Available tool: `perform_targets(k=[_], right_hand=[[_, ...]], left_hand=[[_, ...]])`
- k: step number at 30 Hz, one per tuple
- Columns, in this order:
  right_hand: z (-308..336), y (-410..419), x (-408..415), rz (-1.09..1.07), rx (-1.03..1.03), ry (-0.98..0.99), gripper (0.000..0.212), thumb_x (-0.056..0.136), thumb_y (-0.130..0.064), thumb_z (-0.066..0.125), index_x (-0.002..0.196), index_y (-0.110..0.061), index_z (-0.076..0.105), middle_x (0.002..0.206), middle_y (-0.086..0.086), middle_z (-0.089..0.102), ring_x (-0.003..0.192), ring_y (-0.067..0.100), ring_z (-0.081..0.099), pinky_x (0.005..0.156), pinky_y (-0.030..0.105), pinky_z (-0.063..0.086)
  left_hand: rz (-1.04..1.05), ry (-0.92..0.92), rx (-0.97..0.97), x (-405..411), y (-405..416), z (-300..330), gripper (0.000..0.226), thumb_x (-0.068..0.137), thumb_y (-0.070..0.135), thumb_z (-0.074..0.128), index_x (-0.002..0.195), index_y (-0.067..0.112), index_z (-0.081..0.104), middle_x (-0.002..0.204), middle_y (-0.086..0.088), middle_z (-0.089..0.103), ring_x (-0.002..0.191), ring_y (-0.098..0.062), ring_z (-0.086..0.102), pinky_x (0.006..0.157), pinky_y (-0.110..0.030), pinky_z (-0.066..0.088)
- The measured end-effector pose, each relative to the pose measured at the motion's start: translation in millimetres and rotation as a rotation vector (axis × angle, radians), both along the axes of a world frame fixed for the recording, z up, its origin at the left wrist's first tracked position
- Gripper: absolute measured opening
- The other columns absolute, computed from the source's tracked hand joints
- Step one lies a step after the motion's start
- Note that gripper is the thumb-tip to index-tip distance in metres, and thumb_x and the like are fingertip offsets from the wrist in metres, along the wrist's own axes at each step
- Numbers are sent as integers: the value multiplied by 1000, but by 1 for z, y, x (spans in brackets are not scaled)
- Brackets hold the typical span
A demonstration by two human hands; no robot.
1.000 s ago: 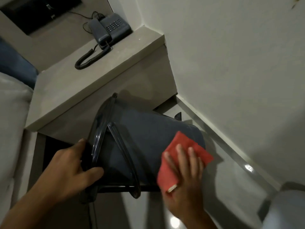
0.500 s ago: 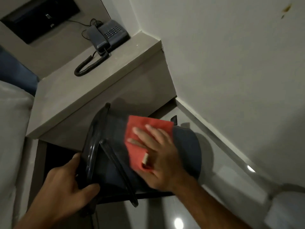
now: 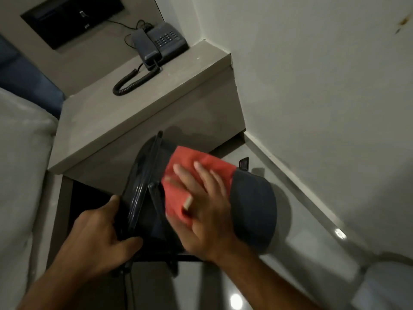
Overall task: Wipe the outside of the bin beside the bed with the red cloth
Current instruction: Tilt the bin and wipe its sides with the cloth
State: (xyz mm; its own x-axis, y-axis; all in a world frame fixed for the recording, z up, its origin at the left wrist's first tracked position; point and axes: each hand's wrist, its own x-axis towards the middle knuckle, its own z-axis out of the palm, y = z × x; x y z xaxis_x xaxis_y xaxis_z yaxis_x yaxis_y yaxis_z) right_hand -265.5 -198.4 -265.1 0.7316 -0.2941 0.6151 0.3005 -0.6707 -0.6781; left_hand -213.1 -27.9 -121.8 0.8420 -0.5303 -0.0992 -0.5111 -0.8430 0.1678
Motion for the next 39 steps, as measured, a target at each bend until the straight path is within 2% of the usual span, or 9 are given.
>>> perform_targets(k=[5,11,15,19,22,26,32,36,39], right_hand=[[-134,2,-100,-272,-474,161,56,91,-56,46,142,-32,48,152,5,42,158,38,6,117,60,21],[-85,12,-58,-576,297,340,65,88,-42,50,149,-25,36,157,17,41,147,48,26,116,58,24],[-39,-56,-9,-575,398,632,50,91,-54,43,126,-21,58,134,18,66,135,43,51,112,59,35],[8,-74,40,-68,982,733,36,91,-53,52,94,-21,70,98,8,73,105,35,67,97,48,49],[3,-56,40,175,1366,425,34,87,-46,59,104,-25,80,105,5,81,105,29,74,86,39,60],[-38,-51,-4,137,1417,321,42,89,-43,66,123,-20,72,118,2,78,109,18,74,87,27,61],[-62,-47,-39,-7,1527,814,36,102,-44,51,97,-22,79,98,9,83,95,29,75,80,40,57],[-19,-64,-32,8,1736,747,44,100,-44,52,80,-20,84,84,12,83,75,31,80,69,39,54],[29,-96,-30,64,1799,490,33,100,-42,53,111,-20,75,97,15,82,81,32,80,72,47,60]], left_hand=[[29,-26,16,2,6,-3,82,51,62,58,112,6,62,60,1,68,46,-9,61,46,-25,48],[55,33,-30,-4,-3,-3,67,59,51,74,104,4,58,38,-2,52,55,8,62,37,-14,44],[1,-1,34,-10,-11,8,54,65,42,74,103,8,56,42,6,44,63,18,57,39,-9,40],[-149,-99,211,-20,-35,14,79,71,51,63,134,11,37,93,11,59,64,-1,60,51,-10,48],[-221,-235,503,-32,-60,10,99,77,54,51,149,6,4,155,-16,29,130,-28,46,101,-35,48],[-261,-188,654,-45,-69,3,99,84,50,50,148,3,-9,162,-21,7,146,-39,19,115,-48,31],[-276,-183,689,-56,-72,-4,90,89,41,45,147,-1,-9,160,-27,5,145,-46,16,114,-54,27],[-233,-155,678,-51,-56,2,99,66,50,75,139,-7,40,138,-35,49,121,-50,55,89,-55,54],[-276,-245,581,-46,-38,-9,77,55,48,77,107,-9,69,105,-32,71,86,-44,73,57,-46,63]])
